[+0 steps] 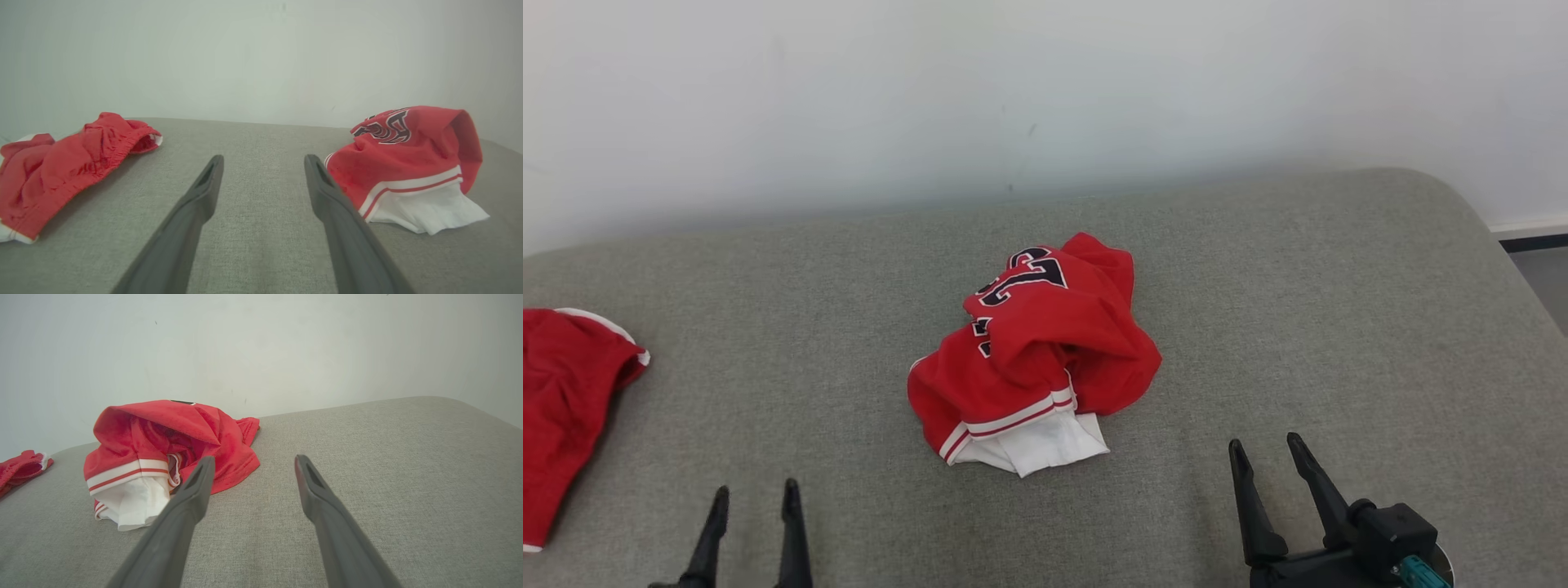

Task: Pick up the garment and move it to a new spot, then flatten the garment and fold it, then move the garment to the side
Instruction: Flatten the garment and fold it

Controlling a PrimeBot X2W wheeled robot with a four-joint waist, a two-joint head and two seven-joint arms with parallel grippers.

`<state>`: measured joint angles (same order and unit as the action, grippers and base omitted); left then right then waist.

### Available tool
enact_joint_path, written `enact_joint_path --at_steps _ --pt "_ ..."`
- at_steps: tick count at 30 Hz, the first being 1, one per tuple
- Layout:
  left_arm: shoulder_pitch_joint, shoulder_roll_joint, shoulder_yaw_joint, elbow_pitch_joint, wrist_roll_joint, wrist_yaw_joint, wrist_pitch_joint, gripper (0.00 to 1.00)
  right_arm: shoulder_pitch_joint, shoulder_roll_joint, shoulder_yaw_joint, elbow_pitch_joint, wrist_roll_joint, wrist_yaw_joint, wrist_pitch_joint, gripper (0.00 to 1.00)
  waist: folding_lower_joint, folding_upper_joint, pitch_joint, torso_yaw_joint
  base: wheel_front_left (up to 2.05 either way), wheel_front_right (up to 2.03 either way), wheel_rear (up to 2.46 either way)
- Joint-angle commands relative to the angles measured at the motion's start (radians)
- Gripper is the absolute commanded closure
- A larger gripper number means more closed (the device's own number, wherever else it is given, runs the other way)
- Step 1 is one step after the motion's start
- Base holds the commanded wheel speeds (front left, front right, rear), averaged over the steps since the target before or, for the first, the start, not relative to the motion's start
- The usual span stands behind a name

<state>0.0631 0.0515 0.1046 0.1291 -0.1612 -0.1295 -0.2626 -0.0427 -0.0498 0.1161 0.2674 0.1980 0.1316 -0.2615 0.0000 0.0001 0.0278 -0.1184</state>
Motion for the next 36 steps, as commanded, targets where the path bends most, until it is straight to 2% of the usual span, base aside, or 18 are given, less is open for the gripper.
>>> enact_joint_path --at_steps 1,7,20,30,31,32,33,36 --pt "-0.027 -0.002 -0.014 0.017 0.002 -0.001 -0.004 0.00 -0.005 0.000 0.007 -0.001 0.007 -0.002 -0.004 0.00 0.0000 -0.0001 0.008 -0.012 0.00 0.00 0.00" --pt "-0.129 0.033 -0.126 0.147 -0.024 0.000 -0.003 0.00 -0.020 0.000 0.024 -0.003 0.019 -0.002 -0.004 0.00 0.0000 -0.0001 0.030 -0.061 0.00 0.00 0.00" --pt "-0.319 0.121 -0.291 0.412 -0.078 0.000 -0.003 0.00 -0.064 0.001 0.017 -0.011 0.047 -0.002 -0.004 0.00 0.0000 -0.0001 0.110 -0.162 0.00 0.00 0.00" --pt "-0.413 0.136 -0.383 0.600 -0.127 0.000 -0.003 0.00 -0.075 0.000 0.008 -0.011 0.069 -0.002 -0.004 0.00 0.0000 -0.0001 0.143 -0.191 0.00 0.00 0.00" --pt "-0.421 0.135 -0.392 0.614 -0.135 0.000 -0.002 0.10 -0.075 0.001 0.007 -0.011 0.070 -0.002 -0.004 0.00 0.0000 -0.0001 0.143 -0.191 0.00 0.00 0.00" --pt "-0.430 0.141 -0.397 0.625 -0.138 0.000 -0.002 0.61 -0.075 0.000 0.006 -0.011 0.071 -0.002 -0.004 0.00 0.0000 -0.0001 0.144 -0.189 0.00 0.00 0.00" --pt "-0.437 0.145 -0.401 0.630 -0.142 0.000 -0.002 1.00 -0.074 0.001 0.003 -0.011 0.073 -0.002 -0.004 0.00 0.0000 -0.0001 0.144 -0.186 0.00 0.00 0.00" --pt "-0.452 0.145 -0.407 0.616 -0.142 0.000 -0.002 1.00 -0.073 0.001 -0.002 -0.013 0.077 -0.002 -0.004 0.00 0.0000 -0.0001 0.140 -0.173 0.00 0.00 0.00"
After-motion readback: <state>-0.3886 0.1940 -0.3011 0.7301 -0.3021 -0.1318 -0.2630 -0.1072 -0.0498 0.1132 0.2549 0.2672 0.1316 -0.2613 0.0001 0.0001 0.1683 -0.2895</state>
